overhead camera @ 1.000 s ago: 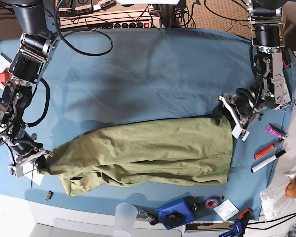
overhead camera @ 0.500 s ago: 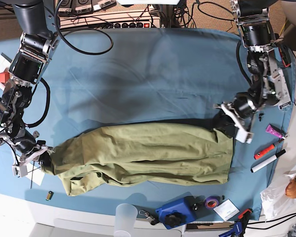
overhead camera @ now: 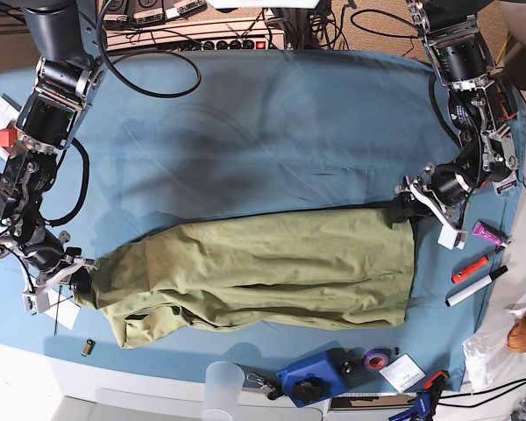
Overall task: Layout the t-shirt on the table in an organized manner, then fold the t-shirt properly
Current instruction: 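Grasp the t-shirt edge again with both grippers and pull it, then lift the held edge with both grippers and lay it back flat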
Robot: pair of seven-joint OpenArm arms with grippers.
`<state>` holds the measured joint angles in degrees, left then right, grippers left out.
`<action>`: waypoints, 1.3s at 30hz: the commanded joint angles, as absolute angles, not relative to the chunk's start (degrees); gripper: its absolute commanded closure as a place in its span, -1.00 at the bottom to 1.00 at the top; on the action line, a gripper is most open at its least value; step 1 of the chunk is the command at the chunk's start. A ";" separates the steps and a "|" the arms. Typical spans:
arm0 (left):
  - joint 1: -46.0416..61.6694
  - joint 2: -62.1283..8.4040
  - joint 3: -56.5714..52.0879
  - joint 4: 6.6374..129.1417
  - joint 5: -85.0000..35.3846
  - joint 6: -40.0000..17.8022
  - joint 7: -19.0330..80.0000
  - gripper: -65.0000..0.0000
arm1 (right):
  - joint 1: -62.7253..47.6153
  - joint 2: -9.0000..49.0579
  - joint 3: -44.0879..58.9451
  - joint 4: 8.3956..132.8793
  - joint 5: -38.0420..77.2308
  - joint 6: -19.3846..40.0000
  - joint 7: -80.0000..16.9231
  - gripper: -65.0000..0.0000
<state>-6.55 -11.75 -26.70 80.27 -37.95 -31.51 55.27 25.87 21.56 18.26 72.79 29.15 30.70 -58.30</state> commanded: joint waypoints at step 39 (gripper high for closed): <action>-7.75 -17.30 -39.09 81.30 -65.10 -33.69 64.86 1.00 | 27.59 24.75 40.69 78.22 53.71 39.94 -73.56 1.00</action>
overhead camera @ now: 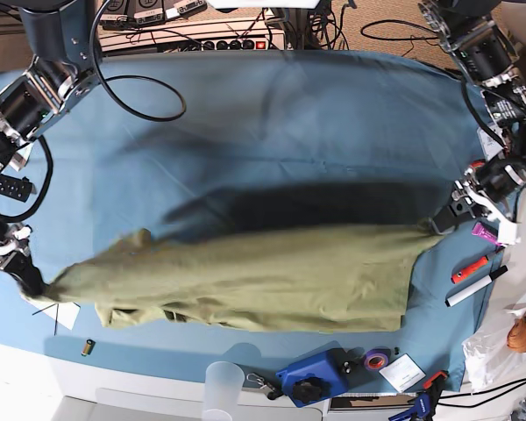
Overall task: Layout the t-shirt on the table in an organized manner, then fold the t-shirt properly
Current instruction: 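Lift the held edge with both grippers and lay it back flat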
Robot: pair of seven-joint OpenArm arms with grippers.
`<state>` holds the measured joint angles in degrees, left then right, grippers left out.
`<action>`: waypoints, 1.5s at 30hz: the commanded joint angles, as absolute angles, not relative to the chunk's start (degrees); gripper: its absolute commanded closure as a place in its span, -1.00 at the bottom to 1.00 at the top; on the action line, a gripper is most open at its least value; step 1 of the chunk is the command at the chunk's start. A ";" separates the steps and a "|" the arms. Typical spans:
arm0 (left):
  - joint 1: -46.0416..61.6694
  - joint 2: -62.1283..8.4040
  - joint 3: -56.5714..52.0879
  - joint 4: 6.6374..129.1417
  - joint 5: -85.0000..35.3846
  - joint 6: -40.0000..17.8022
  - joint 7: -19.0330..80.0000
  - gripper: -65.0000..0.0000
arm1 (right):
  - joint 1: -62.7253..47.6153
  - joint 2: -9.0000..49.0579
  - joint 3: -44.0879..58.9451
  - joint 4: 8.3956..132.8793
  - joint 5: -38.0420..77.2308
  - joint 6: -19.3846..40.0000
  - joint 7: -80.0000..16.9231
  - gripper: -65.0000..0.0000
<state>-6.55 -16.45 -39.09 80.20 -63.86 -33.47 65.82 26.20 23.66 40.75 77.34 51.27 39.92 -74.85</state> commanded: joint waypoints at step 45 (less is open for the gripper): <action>-16.38 -17.93 -12.56 68.03 -30.44 -15.27 45.98 0.21 | 28.10 24.62 18.09 61.49 21.65 32.58 -52.73 0.55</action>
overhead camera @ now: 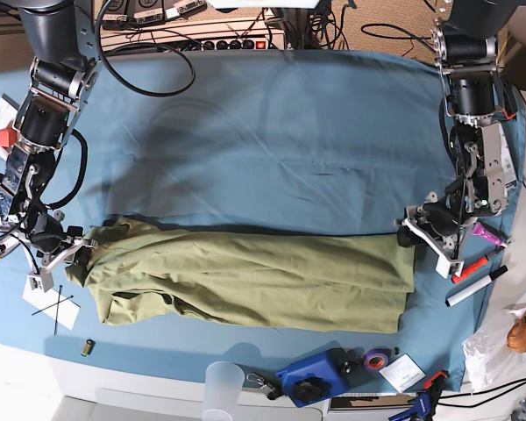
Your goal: Layout the t-shirt on the table in an organized manner, then fold the t-shirt properly
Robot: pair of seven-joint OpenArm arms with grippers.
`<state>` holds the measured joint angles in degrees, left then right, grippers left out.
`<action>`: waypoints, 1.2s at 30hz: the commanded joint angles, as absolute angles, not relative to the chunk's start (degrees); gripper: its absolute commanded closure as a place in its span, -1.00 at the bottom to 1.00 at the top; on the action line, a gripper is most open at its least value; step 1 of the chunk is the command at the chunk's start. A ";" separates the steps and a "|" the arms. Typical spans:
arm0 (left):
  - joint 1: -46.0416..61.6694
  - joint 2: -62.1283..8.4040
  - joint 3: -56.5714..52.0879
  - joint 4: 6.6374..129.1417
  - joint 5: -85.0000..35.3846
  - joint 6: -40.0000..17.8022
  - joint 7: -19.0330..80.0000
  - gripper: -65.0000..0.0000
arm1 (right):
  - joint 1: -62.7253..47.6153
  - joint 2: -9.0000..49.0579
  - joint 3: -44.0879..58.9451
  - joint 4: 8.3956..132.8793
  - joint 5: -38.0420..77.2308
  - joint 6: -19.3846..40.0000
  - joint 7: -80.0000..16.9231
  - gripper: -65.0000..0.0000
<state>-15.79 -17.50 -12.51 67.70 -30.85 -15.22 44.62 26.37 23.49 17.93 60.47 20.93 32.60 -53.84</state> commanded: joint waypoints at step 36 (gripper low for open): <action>-14.57 -17.21 -33.85 76.53 -65.84 -27.20 72.55 1.00 | 27.24 24.58 22.44 61.56 35.59 37.34 -61.65 0.55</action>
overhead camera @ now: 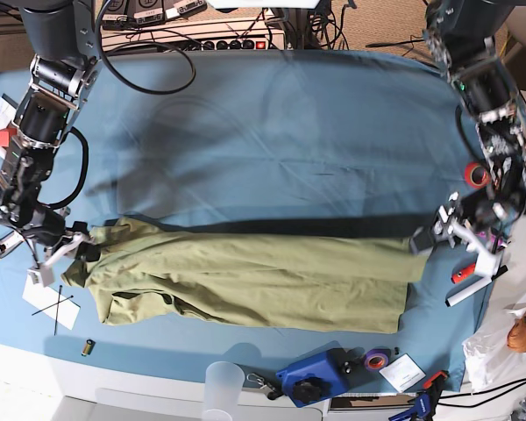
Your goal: Layout the t-shirt on the table in an organized manner, then fold the t-shirt properly
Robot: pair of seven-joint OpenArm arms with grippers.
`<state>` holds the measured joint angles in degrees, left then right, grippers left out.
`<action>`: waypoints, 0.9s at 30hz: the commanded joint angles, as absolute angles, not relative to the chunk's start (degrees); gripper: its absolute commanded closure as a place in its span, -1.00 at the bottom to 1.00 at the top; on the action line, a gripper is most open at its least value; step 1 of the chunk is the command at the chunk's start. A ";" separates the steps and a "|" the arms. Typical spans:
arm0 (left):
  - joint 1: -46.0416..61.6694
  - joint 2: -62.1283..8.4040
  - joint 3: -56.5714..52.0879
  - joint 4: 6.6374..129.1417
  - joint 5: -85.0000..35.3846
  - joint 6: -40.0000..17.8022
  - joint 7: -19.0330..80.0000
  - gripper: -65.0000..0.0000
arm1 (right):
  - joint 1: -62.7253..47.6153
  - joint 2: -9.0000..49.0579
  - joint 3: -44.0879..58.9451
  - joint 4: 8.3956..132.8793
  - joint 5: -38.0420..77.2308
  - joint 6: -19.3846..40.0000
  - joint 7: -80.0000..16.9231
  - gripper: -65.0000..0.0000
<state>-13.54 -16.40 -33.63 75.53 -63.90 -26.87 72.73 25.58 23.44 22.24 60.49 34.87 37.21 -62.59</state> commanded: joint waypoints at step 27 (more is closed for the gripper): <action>6.17 -17.30 -34.37 93.12 -70.74 -31.18 72.60 1.00 | 16.58 24.32 37.60 61.54 51.59 40.00 -63.11 0.38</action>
<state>6.81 -16.38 -34.20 92.05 -69.06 -31.09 73.49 15.18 22.92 37.47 60.62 49.89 39.48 -64.45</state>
